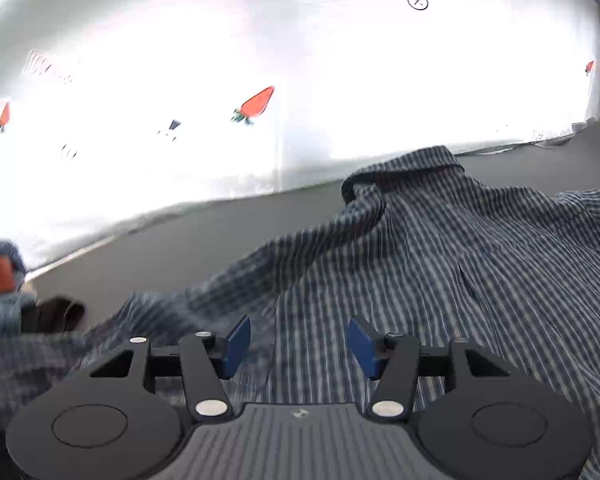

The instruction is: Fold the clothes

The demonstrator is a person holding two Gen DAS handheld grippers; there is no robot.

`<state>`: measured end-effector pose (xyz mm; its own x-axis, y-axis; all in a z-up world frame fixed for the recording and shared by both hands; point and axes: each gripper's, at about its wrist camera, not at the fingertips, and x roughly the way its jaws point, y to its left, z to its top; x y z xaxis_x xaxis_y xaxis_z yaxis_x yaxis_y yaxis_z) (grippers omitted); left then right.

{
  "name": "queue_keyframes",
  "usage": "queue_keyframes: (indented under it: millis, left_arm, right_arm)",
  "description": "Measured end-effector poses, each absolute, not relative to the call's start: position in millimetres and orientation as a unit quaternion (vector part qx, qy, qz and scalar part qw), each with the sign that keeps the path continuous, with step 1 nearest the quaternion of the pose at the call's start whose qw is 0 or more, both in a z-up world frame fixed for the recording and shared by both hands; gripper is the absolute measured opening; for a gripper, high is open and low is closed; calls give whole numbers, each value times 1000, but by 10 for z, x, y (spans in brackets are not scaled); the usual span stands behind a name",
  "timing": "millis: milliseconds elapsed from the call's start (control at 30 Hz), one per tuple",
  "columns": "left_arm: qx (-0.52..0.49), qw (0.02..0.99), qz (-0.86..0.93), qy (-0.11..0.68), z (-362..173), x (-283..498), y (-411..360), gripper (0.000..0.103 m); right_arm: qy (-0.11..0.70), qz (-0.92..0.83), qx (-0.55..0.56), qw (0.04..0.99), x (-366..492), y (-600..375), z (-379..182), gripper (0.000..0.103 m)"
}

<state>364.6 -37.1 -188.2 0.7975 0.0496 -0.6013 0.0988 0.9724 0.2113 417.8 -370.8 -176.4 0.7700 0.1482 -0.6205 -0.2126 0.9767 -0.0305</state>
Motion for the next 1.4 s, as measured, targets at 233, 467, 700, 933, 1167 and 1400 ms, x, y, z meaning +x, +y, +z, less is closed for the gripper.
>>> queue_keyframes:
  millis: [233,467,700,933,1167,1400]
  left_arm:
    - [149,937,-21,315,-2497,5090,-761,50]
    - [100,941,29,322,-2700,5329,-680,2]
    - [128,943,59,302,-2702,5675,-762,3]
    - [135,951,26,277,-2319,5146,-899,52]
    - [58,949,-6,311,-1940,4219,-1397,68]
    - [-34,913,4,407,-1945,3338,-1855,68]
  right_arm:
    - [338,181,-15,923,5869,-3146,-2445,60]
    - [351,136,-16,926,6095,-2985,-2780,1]
    - [331,52,-64,940,6698,-2906,-2813,0]
    - [267,36,14,963,5740,-3708,-2229,49]
    - [309,-202,46,928,4031,-5340,-1965,62]
    - [337,-365,197,845,3446,-6973,-2418,63]
